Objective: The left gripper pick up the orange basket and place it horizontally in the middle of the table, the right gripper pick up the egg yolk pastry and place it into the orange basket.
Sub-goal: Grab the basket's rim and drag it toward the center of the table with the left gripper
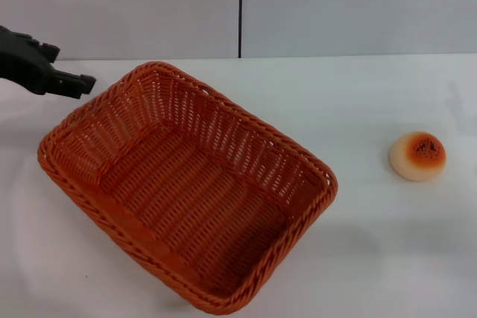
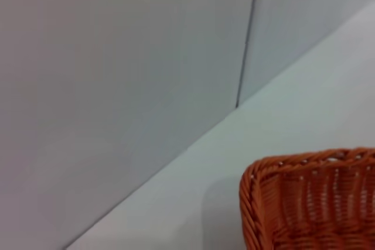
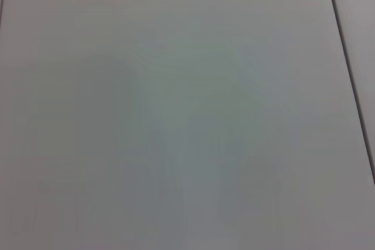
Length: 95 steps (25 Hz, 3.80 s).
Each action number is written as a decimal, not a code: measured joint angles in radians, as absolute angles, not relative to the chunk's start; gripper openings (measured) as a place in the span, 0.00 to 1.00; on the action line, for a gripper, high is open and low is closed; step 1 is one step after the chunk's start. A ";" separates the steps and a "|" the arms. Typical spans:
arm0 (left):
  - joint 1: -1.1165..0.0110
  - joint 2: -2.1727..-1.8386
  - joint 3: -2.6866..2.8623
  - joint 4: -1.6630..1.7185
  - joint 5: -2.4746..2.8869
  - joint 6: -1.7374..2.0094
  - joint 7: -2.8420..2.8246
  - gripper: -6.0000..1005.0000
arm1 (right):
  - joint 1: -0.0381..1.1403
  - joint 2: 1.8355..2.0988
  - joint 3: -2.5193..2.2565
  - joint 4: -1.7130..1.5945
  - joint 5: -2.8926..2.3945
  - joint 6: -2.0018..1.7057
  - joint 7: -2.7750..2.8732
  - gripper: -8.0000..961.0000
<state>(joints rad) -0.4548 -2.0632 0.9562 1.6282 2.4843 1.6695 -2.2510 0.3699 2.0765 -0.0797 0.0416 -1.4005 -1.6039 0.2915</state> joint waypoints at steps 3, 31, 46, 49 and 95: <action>-0.502 -2.067 0.993 1.630 2.556 1.698 -2.276 0.78 | 0.374 2.075 -0.080 0.042 -1.400 -1.603 0.291 0.63; -0.610 -2.073 1.246 1.302 2.713 1.523 -2.339 0.78 | 0.385 2.077 -0.078 0.040 -1.396 -1.594 0.291 0.61; -0.677 -2.074 1.262 1.233 2.722 1.539 -2.349 0.70 | 0.384 2.078 -0.078 0.039 -1.396 -1.580 0.291 0.60; -0.687 -2.073 1.262 1.230 2.720 1.547 -2.349 0.60 | 0.385 2.079 -0.078 0.038 -1.396 -1.580 0.288 0.60; -0.632 -2.062 0.923 1.161 2.575 1.718 -2.863 0.15 | 0.425 2.073 -0.080 0.004 -1.395 -1.582 0.282 0.57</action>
<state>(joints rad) -0.6318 -2.0617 0.9229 1.1615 2.5755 1.7176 -2.8635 0.4253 2.0726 -0.0799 0.0037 -1.3953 -1.5822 0.2821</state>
